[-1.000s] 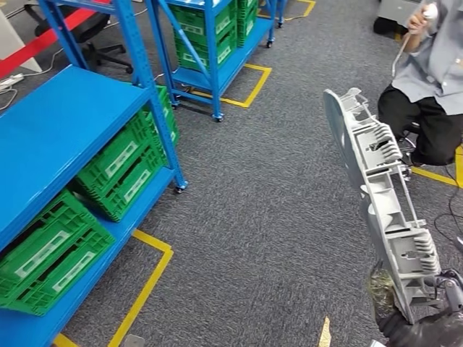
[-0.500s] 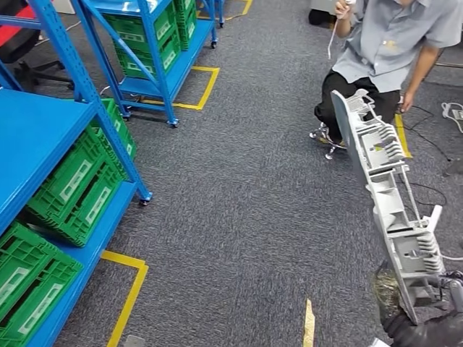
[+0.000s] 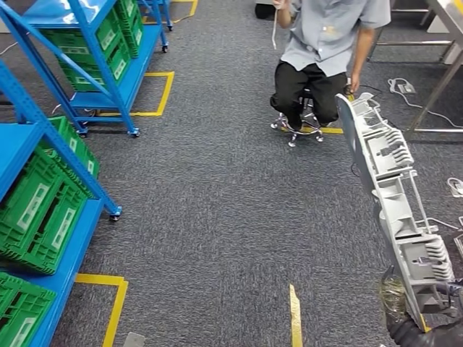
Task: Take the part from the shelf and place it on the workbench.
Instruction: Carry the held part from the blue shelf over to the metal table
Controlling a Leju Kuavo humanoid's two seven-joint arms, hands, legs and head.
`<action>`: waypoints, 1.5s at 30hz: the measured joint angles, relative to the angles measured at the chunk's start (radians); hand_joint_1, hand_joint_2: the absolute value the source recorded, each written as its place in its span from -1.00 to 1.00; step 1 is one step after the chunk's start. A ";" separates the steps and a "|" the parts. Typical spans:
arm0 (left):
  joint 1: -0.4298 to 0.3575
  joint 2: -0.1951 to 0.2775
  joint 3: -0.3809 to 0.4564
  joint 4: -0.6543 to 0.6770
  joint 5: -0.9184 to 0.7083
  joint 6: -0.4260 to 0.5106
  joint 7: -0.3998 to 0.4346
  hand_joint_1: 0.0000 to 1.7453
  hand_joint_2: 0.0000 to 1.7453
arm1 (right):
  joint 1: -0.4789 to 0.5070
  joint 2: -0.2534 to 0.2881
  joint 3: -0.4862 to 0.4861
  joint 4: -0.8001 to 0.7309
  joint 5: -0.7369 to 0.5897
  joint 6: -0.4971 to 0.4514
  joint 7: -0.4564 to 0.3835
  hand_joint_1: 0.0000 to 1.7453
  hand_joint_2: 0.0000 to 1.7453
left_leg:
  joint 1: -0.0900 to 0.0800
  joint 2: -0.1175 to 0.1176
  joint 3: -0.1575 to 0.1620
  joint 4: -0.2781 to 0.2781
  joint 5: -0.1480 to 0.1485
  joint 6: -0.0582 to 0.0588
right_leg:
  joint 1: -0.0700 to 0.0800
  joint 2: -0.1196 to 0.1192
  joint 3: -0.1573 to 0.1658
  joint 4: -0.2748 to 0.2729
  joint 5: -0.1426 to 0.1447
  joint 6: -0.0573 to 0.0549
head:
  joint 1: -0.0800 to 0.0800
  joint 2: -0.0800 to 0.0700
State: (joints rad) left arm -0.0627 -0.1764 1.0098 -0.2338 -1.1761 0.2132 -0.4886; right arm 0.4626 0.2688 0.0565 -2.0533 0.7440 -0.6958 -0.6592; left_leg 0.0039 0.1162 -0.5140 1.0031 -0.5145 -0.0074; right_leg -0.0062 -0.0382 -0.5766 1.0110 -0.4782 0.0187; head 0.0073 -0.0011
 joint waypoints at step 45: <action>0.003 0.005 -0.001 0.001 -0.016 0.000 0.002 -1.00 1.00 | 0.010 0.005 -0.012 -0.025 -0.004 0.000 0.001 1.00 1.00 | 0.005 -0.197 -0.030 0.005 0.022 0.018 | -0.004 0.179 -0.015 -0.004 0.017 -0.003 | -0.011 0.000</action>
State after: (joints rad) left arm -0.0598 -0.1716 1.0090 -0.2328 -1.1917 0.2129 -0.4865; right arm 0.4722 0.2735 0.0444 -2.0778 0.7399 -0.6963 -0.6582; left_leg 0.0088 -0.0809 -0.5438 1.0078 -0.4923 0.0109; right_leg -0.0098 0.1409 -0.5917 1.0075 -0.4609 0.0161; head -0.0038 -0.0011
